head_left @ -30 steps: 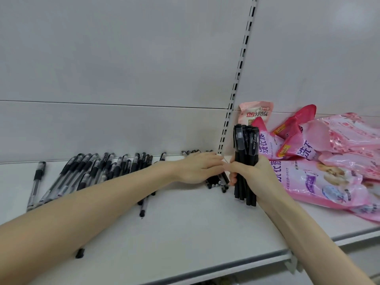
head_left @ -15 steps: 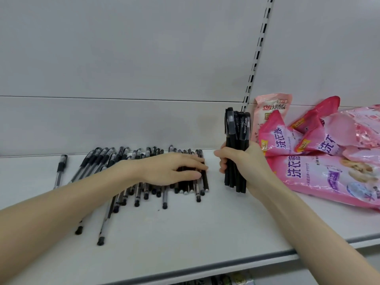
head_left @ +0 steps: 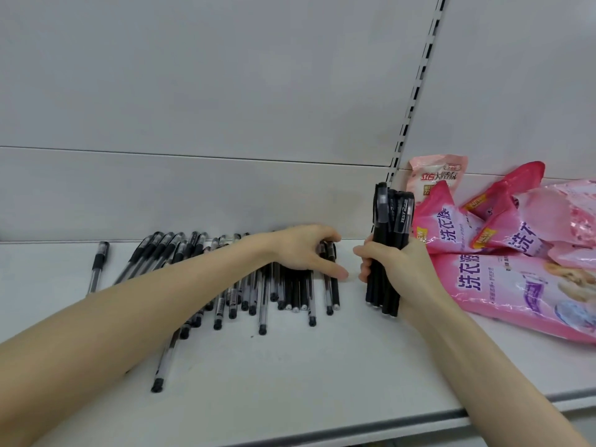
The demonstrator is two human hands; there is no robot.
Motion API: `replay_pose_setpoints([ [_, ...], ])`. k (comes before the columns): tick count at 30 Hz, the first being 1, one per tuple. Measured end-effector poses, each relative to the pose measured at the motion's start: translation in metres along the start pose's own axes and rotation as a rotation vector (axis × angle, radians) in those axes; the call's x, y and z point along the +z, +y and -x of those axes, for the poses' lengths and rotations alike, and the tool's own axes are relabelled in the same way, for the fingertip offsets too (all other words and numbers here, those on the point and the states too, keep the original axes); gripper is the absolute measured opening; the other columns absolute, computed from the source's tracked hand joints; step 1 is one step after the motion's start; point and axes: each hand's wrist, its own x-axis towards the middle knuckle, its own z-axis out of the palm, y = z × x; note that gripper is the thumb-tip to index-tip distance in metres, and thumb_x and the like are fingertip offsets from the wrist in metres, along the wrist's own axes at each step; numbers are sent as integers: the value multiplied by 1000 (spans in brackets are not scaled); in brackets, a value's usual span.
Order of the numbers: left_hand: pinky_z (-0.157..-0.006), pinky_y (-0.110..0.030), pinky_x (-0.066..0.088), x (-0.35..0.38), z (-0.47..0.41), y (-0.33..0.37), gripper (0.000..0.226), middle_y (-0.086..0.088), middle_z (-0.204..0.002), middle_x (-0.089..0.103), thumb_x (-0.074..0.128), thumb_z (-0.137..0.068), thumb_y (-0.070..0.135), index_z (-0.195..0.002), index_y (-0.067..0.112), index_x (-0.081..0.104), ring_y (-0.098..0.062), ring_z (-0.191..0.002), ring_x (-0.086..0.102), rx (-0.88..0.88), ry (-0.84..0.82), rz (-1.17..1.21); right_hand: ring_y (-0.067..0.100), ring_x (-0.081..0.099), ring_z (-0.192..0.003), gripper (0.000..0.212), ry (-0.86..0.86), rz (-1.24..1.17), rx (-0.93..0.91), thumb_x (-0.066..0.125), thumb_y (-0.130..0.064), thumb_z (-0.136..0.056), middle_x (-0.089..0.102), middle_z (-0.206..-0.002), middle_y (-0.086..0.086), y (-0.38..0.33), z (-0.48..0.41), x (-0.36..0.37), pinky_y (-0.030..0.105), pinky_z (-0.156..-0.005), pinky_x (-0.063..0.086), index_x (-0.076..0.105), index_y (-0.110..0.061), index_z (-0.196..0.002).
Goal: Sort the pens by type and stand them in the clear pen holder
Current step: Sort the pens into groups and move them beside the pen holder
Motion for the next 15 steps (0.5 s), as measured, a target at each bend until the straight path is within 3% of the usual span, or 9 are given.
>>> replay_pose_setpoints([
  [4, -87, -22, 47, -9, 10, 5, 66, -1, -123, 52, 81, -73, 24, -130, 16, 48, -13, -109, 54, 44, 124, 239, 21, 55, -51, 18, -12, 9, -12, 67, 0, -80, 54, -57, 7, 0, 0, 1, 29, -52, 47, 55, -7, -69],
  [7, -64, -17, 52, -22, 25, 11, 50, -7, -111, 59, 79, -72, 3, -115, 14, 57, -17, -84, 63, 99, 341, 563, 22, 71, -77, 12, -64, -1, 5, 72, -8, -81, 67, -80, 11, 0, 0, 3, 28, -58, 55, 60, -6, -81],
  [9, -67, -14, 51, -30, 36, 18, 43, -7, -107, 63, 77, -72, -2, -109, 11, 60, -19, -80, 66, 144, 441, 678, 29, 71, -88, 13, -118, -15, 9, 74, -10, -80, 69, -86, 14, -1, 1, 6, 37, -72, 59, 61, -9, -78],
  [11, -74, -21, 55, -34, 44, 29, 37, -6, -103, 65, 76, -72, -3, -103, 9, 62, -27, -85, 69, 192, 480, 695, 34, 71, -87, 17, -196, 6, -3, 73, -11, -80, 71, -88, 22, -4, 4, 9, 45, -81, 57, 60, -11, -71],
  [13, -79, -27, 56, -35, 50, 38, 35, -6, -103, 66, 75, -73, -5, -103, 7, 61, -27, -89, 70, 242, 483, 689, 31, 72, -78, 16, -270, -47, 15, 70, -7, -82, 72, -86, 21, -8, 8, 12, 43, -76, 58, 55, -9, -78],
  [15, -83, -25, 54, -34, 53, 36, 37, -7, -107, 66, 72, -77, -4, -110, 7, 59, -19, -91, 70, 258, 478, 687, 26, 68, -65, 15, -286, -80, 10, 67, -1, -83, 70, -74, 13, -9, 10, 12, 38, -66, 57, 55, -8, -78],
])
